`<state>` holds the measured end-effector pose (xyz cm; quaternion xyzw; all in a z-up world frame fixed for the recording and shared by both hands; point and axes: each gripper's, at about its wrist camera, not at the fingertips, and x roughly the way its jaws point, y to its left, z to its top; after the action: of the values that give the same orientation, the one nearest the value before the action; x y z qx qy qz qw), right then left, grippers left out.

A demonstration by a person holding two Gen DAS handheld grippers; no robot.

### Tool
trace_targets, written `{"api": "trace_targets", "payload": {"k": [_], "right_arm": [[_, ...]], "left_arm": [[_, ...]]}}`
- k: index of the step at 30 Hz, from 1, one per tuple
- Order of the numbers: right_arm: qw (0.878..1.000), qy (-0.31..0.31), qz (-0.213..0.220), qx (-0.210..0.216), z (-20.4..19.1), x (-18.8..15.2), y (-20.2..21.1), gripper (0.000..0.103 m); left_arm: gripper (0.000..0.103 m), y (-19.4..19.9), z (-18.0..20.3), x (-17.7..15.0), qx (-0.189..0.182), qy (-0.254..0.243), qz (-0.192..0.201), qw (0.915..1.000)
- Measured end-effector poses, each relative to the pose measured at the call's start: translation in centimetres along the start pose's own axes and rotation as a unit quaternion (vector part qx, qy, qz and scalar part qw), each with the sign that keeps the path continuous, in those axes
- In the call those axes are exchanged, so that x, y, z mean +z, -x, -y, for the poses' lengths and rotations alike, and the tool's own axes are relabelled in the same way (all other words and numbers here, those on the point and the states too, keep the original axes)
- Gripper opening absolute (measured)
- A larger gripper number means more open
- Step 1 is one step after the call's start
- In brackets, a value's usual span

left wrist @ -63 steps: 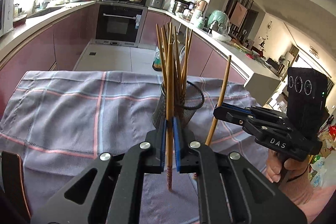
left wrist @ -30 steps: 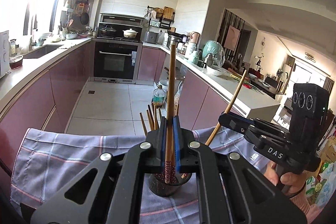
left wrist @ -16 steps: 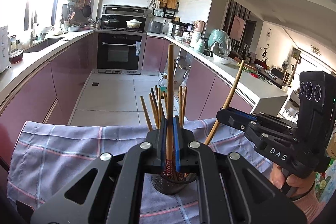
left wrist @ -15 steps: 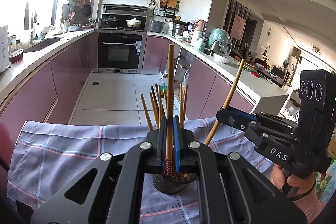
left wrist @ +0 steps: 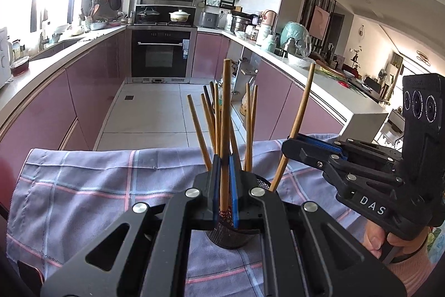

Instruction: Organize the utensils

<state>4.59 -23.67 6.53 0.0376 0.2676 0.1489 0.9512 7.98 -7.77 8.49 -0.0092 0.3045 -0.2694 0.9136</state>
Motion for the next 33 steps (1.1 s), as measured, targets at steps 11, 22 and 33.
{"api": "trace_targets", "payload": {"k": [11,22,33], "right_arm": [[0.999,-0.018,-0.033,-0.005,1.0,-0.7,-2.6,0.008],[0.999,-0.019,-0.041,-0.01,1.0,-2.3,-3.1,0.029],[0.997,-0.012,0.009,-0.076,-0.5,-5.9,0.1,0.088]], "left_arm": [[0.013,-4.3,-1.9,-1.8,0.02,0.007,-0.038,0.9991],[0.053,-3.7,-3.3,-4.1,0.039,0.018,-0.015,0.999],[0.098,0.3,-4.2,-7.0,0.118,0.005,0.057,0.9914]]}}
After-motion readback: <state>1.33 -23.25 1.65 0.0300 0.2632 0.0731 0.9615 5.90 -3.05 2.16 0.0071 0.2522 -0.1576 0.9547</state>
